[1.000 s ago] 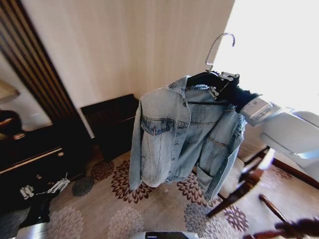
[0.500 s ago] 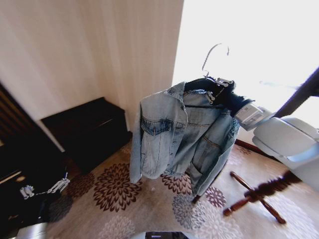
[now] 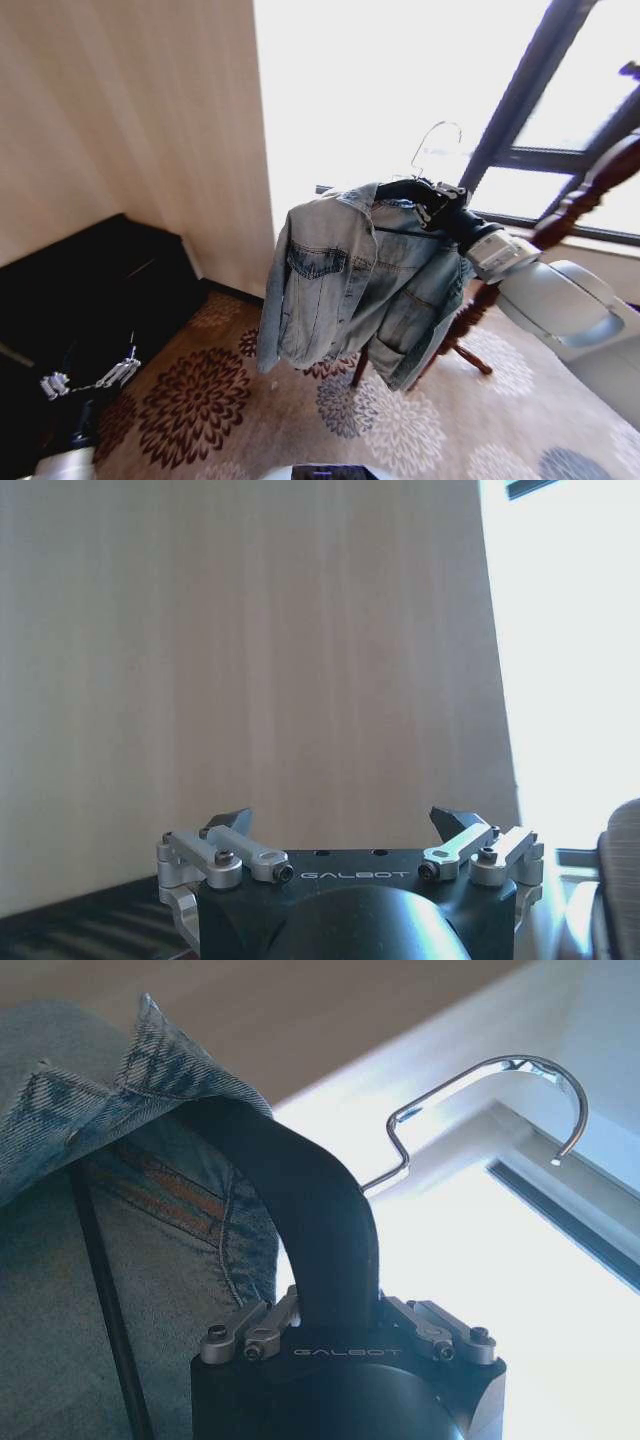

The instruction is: Pick up the clothes from the bed and hang them on the clothes hanger.

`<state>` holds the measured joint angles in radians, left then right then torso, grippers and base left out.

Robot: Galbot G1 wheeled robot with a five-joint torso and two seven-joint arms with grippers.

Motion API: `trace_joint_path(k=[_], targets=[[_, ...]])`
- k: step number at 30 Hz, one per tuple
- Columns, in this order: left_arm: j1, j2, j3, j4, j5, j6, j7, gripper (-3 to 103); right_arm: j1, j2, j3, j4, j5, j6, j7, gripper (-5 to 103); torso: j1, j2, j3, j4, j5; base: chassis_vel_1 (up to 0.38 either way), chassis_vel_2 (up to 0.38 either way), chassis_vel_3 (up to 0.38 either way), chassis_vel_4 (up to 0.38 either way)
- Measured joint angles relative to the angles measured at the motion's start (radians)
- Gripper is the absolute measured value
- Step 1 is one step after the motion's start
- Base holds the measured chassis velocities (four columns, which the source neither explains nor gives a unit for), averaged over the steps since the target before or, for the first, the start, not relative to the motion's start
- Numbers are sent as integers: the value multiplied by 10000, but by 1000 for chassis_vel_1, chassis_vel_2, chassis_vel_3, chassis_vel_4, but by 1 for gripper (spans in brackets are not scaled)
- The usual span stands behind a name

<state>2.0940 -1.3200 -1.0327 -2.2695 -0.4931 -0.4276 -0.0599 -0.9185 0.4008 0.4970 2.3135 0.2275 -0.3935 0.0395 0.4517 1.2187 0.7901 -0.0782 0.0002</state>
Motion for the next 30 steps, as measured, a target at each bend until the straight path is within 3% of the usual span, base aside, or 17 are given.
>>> trace_joint_path(k=[16,21,30], targets=[[0,0,0,0,0,0,0,100,-900,126,957,299,491,-64,-14,20,-1,1,0,1,-3,-123,-127,-118,-123],[0,1,0,0,0,0,2,100,-3098,1003,2291,479,-538,377,-81,20,0,1,-1,-4,-2,-107,-103,-103,-113],[1,0,0,1,0,0,2,100,-5195,2507,3461,784,-1794,982,-380,20,-1,1,-1,6,-3,-20,-28,-21,-22]])
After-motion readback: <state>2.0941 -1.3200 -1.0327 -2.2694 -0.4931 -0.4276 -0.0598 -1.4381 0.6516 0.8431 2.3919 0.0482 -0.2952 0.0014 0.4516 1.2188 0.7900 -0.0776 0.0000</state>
